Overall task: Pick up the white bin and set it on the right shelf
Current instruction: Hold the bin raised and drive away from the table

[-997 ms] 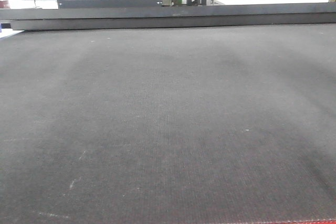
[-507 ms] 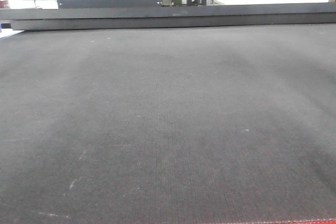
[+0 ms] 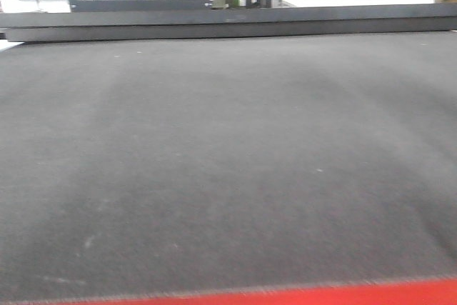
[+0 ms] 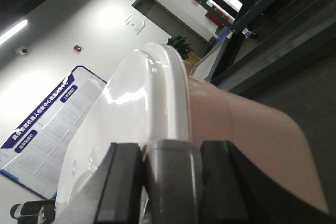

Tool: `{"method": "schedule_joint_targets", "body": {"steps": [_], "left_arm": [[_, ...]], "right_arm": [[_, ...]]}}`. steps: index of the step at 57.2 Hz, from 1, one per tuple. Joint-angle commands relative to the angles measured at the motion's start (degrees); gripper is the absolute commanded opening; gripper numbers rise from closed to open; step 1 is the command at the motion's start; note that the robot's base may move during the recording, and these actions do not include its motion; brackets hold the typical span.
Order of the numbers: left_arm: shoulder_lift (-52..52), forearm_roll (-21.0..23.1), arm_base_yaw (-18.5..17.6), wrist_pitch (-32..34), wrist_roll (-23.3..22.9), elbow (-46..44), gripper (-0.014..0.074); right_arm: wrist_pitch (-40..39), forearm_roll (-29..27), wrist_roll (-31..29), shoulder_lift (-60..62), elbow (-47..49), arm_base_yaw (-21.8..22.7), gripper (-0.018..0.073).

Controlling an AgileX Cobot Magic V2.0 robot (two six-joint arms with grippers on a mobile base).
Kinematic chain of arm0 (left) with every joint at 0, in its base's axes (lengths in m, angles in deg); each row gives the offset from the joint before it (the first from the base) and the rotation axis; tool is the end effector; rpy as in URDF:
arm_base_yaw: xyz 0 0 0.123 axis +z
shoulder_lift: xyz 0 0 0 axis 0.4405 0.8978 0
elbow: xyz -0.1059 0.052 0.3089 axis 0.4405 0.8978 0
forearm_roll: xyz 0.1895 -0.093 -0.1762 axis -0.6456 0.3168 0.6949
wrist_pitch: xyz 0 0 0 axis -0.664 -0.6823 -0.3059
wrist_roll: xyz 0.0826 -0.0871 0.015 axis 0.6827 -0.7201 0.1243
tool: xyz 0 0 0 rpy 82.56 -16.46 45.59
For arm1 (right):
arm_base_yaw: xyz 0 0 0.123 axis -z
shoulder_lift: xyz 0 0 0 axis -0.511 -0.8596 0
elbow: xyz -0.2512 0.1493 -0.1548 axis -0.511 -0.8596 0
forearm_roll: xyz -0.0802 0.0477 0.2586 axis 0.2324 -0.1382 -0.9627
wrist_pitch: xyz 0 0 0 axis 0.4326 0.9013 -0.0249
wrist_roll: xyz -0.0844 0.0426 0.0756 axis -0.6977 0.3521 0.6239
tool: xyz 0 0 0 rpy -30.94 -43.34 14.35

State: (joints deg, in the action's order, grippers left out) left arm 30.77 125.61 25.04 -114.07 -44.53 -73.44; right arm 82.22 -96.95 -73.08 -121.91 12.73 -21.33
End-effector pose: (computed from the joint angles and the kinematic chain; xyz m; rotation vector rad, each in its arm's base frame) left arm 0.3907 -0.1102 0.4798 0.1118 1.6355 -1.5774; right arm 0.3911 0.0222 0.4696 0.2581 1.5745 1.2702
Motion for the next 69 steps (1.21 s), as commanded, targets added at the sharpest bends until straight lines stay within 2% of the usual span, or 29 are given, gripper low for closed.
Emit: {"method": "schedule_joint_targets", "body": {"steps": [1, 30, 69], "left_arm": [[-3.01, 8.45, -2.61, -9.38, 0.86, -2.1, -0.0117], [-3.01, 8.45, -2.61, -9.38, 0.86, -2.1, -0.0117], [-3.01, 8.45, -2.61, -9.38, 0.86, -2.1, -0.0117]], "right_arm": [[5.11, -6.2, -0.22, 3.04, 1.94, -1.5, 0.0059], [0.31, -6.2, -0.22, 2.67, 1.94, -1.5, 0.0059], [-1.36, -6.2, -0.22, 2.67, 1.94, -1.5, 0.0059]]}}
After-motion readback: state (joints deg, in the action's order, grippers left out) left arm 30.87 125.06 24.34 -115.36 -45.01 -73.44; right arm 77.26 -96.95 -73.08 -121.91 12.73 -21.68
